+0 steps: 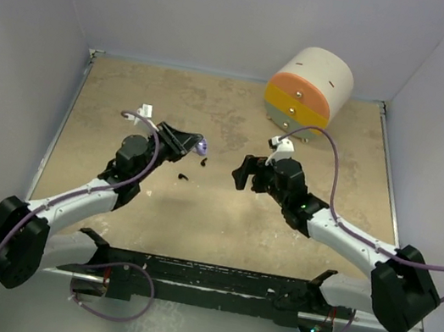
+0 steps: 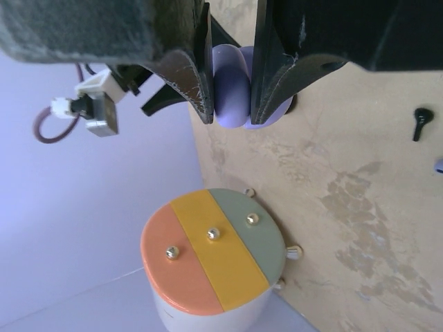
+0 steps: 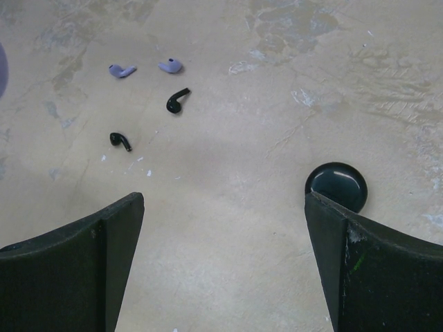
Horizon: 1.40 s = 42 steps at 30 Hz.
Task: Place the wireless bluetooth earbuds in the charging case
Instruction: Pick up the earbud from the center of the board.
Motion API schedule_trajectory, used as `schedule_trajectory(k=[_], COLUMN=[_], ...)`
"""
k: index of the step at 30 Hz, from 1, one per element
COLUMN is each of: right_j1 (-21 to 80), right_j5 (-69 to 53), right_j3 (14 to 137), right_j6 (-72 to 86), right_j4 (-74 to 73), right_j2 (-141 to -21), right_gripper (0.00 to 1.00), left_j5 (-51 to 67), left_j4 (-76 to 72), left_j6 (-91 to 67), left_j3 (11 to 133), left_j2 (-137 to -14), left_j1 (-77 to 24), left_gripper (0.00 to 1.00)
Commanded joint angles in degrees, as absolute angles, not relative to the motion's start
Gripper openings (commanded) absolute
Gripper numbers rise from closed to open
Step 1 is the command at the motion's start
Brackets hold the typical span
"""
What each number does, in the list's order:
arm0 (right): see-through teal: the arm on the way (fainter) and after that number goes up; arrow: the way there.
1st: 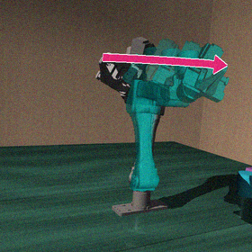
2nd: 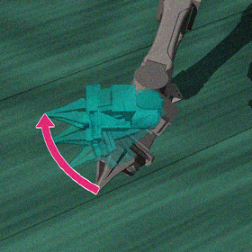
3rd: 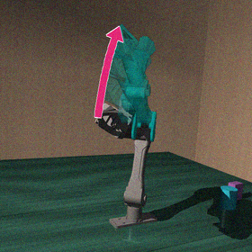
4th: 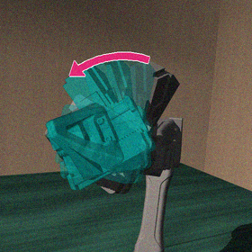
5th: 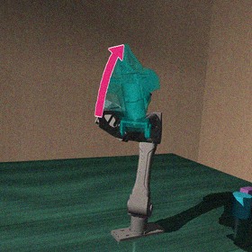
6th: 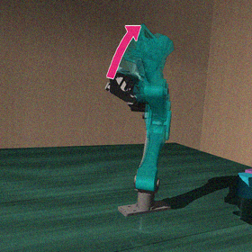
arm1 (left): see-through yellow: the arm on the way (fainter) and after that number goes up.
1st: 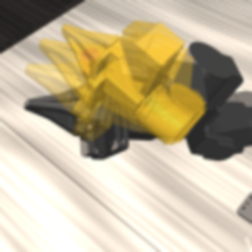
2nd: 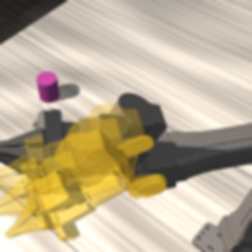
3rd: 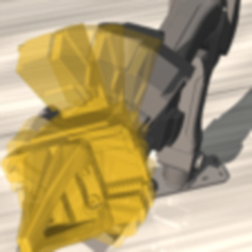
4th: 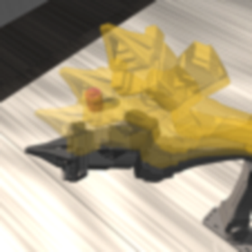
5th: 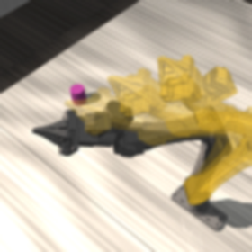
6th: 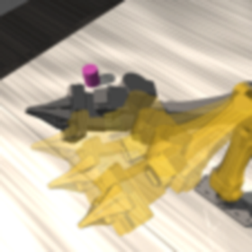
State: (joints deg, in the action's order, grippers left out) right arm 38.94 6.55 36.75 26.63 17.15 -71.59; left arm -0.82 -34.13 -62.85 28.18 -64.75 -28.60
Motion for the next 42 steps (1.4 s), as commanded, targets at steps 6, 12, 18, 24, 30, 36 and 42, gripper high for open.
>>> schedule_trajectory(k=[6,12,18,24,30,36,42], right_j1=[39.1,39.1,39.0,39.1,40.0,40.8,43.0], right_j5=[7.8,7.4,6.5,5.4,3.6,3.1,1.1], right_j3=[43.6,47.9,49.9,52.6,63.8,73.8,80.3], right_j6=[24.0,22.3,21.5,18.7,14.4,12.0,10.1], right_j4=[18.0,17.4,17.4,17.1,14.2,11.4,10.8], right_j2=[-77.7,-82.6,-84.4,-87.4,-96.9,-107.0,-112.3], right_gripper=[1.00,0.99,0.97,0.92,0.80,0.64,0.59], left_j5=[18.4,24.3,24.9,27.3,28.6,27.7,28.8], left_j4=[-55.5,-61.7,-52.7,-55.1,-62.9,-61.3,-62.3], left_j6=[-75.8,-81.6,-78.3,-84.1,-89.0,-89.9,-92.2], left_j3=[26.3,23.8,23.5,20.4,16.6,14.7,12.5], left_j2=[-69.4,-70.6,-66.9,-68.2,-68.8,-65.1,-63.2], left_j1=[-23.1,-17.1,-13.1,-8.2,-4.7,-2.8,-0.3], left_gripper=[0.00,0.00,0.00,0.00,0.00,0.00,0.00])
